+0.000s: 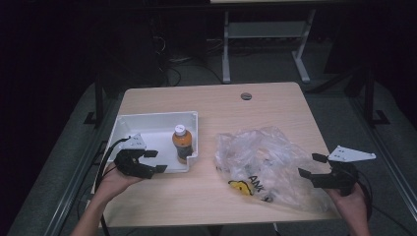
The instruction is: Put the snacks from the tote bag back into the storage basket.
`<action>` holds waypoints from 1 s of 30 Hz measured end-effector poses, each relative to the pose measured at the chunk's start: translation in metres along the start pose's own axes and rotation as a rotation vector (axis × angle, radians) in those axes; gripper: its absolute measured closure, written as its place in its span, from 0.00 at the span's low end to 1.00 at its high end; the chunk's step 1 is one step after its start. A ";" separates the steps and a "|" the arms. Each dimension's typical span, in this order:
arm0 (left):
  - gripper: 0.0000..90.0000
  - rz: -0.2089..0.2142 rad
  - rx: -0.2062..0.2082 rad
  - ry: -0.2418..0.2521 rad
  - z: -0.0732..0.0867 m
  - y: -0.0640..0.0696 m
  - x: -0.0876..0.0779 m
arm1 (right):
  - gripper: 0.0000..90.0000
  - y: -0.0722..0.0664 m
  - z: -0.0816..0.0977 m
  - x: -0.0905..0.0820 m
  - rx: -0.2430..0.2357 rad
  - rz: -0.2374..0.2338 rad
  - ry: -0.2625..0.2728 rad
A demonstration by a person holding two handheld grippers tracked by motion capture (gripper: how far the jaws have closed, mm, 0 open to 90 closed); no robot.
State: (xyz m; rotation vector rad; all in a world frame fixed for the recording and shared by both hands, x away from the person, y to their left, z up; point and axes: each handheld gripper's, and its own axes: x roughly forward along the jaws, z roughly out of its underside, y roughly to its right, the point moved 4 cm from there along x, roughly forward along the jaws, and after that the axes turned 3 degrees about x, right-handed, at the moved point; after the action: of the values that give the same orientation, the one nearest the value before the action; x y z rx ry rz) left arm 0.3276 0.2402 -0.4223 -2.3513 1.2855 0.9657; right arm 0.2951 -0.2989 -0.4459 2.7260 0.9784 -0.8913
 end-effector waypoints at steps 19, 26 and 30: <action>0.33 0.005 -0.003 0.012 0.029 0.009 0.010 | 0.22 -0.005 -0.002 0.009 -0.020 0.011 -0.028; 0.32 -0.020 0.001 0.039 0.036 0.012 0.004 | 0.22 -0.006 -0.001 0.010 -0.016 0.008 -0.030; 0.32 -0.014 -0.017 0.061 0.039 0.014 0.001 | 0.22 -0.007 -0.001 0.009 -0.017 -0.001 -0.023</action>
State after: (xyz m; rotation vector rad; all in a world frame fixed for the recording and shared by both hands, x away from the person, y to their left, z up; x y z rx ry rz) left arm 0.2999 0.2525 -0.4501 -2.4174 1.2862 0.9105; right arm 0.2969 -0.2881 -0.4491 2.6952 0.9790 -0.9077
